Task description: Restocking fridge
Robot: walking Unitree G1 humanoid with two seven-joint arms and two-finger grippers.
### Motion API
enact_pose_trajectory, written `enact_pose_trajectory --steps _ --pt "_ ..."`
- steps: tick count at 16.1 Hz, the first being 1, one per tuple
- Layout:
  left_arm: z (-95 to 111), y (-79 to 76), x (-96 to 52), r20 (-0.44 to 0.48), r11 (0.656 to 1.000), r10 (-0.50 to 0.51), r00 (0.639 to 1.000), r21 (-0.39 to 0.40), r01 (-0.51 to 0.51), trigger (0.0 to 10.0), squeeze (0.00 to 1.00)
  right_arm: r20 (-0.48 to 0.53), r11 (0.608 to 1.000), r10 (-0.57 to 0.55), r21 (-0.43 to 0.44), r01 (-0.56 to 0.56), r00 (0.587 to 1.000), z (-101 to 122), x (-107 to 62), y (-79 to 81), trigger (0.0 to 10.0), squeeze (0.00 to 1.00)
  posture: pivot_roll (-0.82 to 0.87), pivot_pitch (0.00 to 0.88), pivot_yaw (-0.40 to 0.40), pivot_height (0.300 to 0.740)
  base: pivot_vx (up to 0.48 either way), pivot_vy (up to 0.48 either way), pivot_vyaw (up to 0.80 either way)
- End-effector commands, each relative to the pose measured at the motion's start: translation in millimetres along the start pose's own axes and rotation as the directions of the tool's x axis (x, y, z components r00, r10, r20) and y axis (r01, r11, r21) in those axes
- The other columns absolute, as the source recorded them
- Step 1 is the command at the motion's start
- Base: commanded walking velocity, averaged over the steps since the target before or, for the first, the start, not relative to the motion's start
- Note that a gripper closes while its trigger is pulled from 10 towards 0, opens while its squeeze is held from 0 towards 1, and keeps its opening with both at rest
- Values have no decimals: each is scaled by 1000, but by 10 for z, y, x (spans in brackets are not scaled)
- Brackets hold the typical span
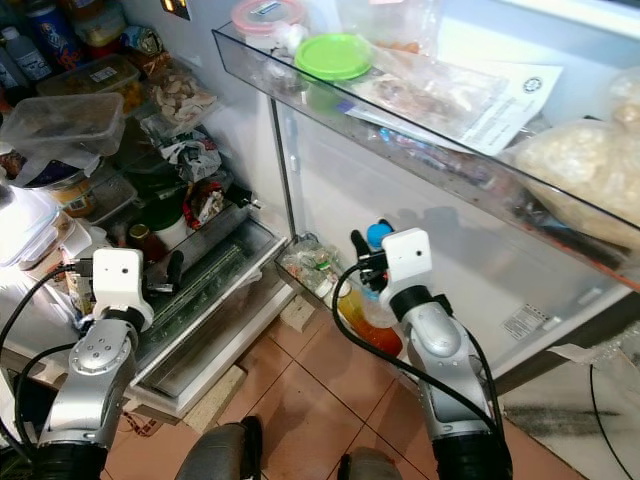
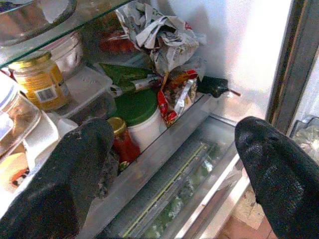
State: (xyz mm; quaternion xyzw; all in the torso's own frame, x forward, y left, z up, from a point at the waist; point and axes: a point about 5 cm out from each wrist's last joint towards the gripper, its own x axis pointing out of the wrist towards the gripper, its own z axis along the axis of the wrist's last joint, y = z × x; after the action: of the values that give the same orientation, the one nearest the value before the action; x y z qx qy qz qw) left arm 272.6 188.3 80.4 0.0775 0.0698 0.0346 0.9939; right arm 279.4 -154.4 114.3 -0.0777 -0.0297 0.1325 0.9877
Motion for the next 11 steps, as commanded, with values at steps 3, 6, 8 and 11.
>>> enact_pose_trajectory --steps 3,6,8,11 --pt "9 -20 10 0 1000 -25 1000 7 25 10000 0 25 996 -82 -28 83 996 40 -8 -73 10000 0 38 100 16 740 0 0 0" --pt "-2 -131 -34 0 986 -167 986 30 167 10000 0 -82 988 -152 23 155 985 -150 -60 -66 10000 0 44 99 15 740 0 0 0" --pt "-70 -193 -94 -30 970 -240 970 34 241 10000 0 -145 971 -205 94 219 968 -245 -97 -111 10000 0 43 100 18 740 0 0 0" --pt "-109 -243 -133 -49 957 -282 958 51 284 10000 0 -161 961 -233 114 253 959 -266 -99 -147 10000 0 41 107 27 722 0 0 0"
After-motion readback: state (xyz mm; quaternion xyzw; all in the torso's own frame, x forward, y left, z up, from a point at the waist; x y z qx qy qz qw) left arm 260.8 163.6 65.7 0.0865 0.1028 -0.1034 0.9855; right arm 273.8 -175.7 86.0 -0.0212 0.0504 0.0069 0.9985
